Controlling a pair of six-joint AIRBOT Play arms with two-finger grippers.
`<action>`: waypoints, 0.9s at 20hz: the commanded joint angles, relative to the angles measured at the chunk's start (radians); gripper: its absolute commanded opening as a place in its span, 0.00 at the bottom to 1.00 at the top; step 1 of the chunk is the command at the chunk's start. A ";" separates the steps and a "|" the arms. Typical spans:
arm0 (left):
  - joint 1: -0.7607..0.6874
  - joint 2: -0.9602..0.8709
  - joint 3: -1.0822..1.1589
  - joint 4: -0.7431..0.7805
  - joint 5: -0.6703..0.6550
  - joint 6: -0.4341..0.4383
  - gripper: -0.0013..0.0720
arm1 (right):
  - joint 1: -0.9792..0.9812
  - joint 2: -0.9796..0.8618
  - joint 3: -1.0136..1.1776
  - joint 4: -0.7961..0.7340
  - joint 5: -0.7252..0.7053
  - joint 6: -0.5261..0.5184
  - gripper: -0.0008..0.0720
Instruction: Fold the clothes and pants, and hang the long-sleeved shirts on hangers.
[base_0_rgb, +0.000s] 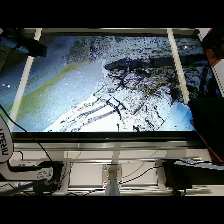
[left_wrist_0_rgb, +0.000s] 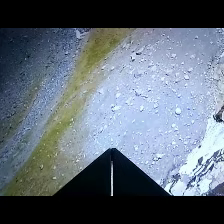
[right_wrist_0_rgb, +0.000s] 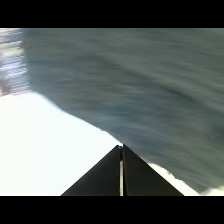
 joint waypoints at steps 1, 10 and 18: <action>0.001 0.000 0.000 0.000 0.000 0.000 0.06 | 0.103 0.002 0.026 0.286 -0.019 -0.024 0.06; 0.001 0.000 0.000 0.000 0.000 0.000 0.06 | 0.935 0.105 0.259 0.129 0.019 -0.069 0.06; 0.001 0.000 0.000 0.000 0.000 0.000 0.06 | 1.189 0.131 0.246 -0.171 0.039 -0.080 0.06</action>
